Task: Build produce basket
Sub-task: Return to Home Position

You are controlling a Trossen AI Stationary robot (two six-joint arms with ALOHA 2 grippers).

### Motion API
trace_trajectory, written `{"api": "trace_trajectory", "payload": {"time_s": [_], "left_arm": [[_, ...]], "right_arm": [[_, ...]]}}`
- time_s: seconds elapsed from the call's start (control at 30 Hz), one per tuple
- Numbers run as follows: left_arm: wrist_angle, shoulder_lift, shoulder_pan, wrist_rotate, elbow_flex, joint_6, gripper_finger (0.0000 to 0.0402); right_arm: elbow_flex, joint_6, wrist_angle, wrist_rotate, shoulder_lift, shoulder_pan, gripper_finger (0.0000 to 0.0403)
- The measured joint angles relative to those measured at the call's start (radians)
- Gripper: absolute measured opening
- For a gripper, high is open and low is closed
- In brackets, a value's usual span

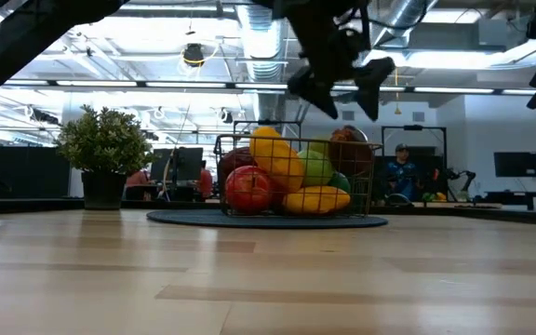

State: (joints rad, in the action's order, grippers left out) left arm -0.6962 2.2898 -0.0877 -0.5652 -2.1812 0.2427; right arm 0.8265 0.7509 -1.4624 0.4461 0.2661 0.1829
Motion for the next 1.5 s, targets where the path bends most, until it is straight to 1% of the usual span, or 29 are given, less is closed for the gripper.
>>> {"api": "trace_trajectory", "payload": {"time_s": [0.1, 0.23, 0.3, 0.37, 0.47, 0.63, 0.67, 0.77, 0.87, 0.9, 0.97, 1.0, 1.03, 1.07, 1.1, 1.13, 1.17, 1.2, 1.3, 1.37, 1.43, 1.5], "left_arm": [[-0.054, 0.0, 0.01, 0.01, -0.073, -0.033, 0.0392], [-0.148, -0.004, 0.031, 0.009, -0.176, -0.04, 0.0392], [-0.12, -0.06, 0.049, 0.014, -0.138, -0.053, 0.0392], [-0.109, -0.114, 0.077, 0.0, -0.128, -0.056, 0.0392], [-0.139, -0.206, 0.123, -0.092, -0.128, -0.043, 0.0392], [-0.228, -0.329, 0.21, -0.3, -0.128, -0.075, 0.0392], [-0.256, -0.352, 0.224, -0.329, -0.128, -0.054, 0.0392], [-0.386, -0.412, 0.243, -0.399, -0.126, 0.088, 0.0392], [-0.602, -0.453, 0.26, -0.522, -0.128, 0.217, 0.0392], [-0.697, -0.457, 0.269, -0.579, -0.128, 0.284, 0.0392], [-0.889, -0.461, 0.297, -0.678, -0.123, 0.487, 0.0392], [-0.869, -0.467, 0.307, -0.721, -0.097, 0.542, 0.0392], [-0.838, -0.495, 0.318, -0.741, -0.04, 0.513, 0.0392], [-0.834, -0.537, 0.339, -0.739, 0.024, 0.474, 0.0392], [-0.813, -0.565, 0.354, -0.759, 0.078, 0.469, 0.0392], [-0.807, -0.601, 0.354, -0.777, 0.133, 0.502, 0.0392], [-0.854, -0.647, 0.359, -0.771, 0.206, 0.575, 0.0392], [-0.886, -0.688, 0.368, -0.746, 0.285, 0.667, 0.0392], [-0.861, -0.844, 0.39, -0.694, 0.563, 0.862, 0.0392], [-0.805, -0.97, 0.417, -0.668, 0.735, 0.989, 0.0392], [-0.722, -1.1, 0.444, -0.612, 0.903, 1.042, 0.0392], [-0.546, -1.218, 0.467, -0.576, 1.047, 1.021, 0.0392]], "right_arm": [[0.0, 0.0, 0.0, 0.0, 0.0, 0.0, 0.0385], [0.0, 0.0, 0.0, 0.0, 0.0, 0.0, 0.0385], [0.0, 0.001, 0.0, 0.0, 0.0, 0.0, 0.0385], [0.0, 0.001, 0.0, -0.001, 0.0, 0.0, 0.0385], [0.0, 0.001, -0.004, -0.001, 0.0, 0.0, 0.0385], [0.0, 0.005, 0.007, 0.004, 0.0, 0.0, 0.0385], [0.0, -0.002, 0.015, 0.013, 0.0, 0.0, 0.0385], [0.0, -0.068, 0.106, 0.065, 0.0, 0.0, 0.0385], [0.0, -0.151, 0.251, 0.1, -0.002, 0.0, 0.0385], [0.0, -0.187, 0.301, 0.102, -0.001, 0.0, 0.0386], [0.0, -0.268, 0.386, 0.102, -0.001, 0.0, 0.0385], [0.0, -0.298, 0.419, 0.102, -0.001, 0.0, 0.0386], [0.0, -0.315, 0.448, 0.106, -0.005, 0.0, 0.0385], [0.0, -0.329, 0.477, 0.119, -0.011, 0.0, 0.0385], [0.001, -0.339, 0.499, 0.138, -0.016, 0.0, 0.0385], [0.002, -0.347, 0.516, 0.156, -0.018, 0.0, 0.0386], [0.001, -0.355, 0.523, 0.165, -0.027, 0.0, 0.0385], [-0.001, -0.36, 0.515, 0.165, -0.036, 0.0, 0.0385], [0.001, -0.354, 0.508, 0.167, -0.061, -0.001, 0.0385], [-0.002, -0.337, 0.499, 0.166, -0.073, 0.0, 0.0385], [-0.013, -0.335, 0.515, 0.161, -0.093, 0.0, 0.0385], [-0.032, -0.338, 0.557, 0.16, -0.11, 0.0, 0.0385]]}}
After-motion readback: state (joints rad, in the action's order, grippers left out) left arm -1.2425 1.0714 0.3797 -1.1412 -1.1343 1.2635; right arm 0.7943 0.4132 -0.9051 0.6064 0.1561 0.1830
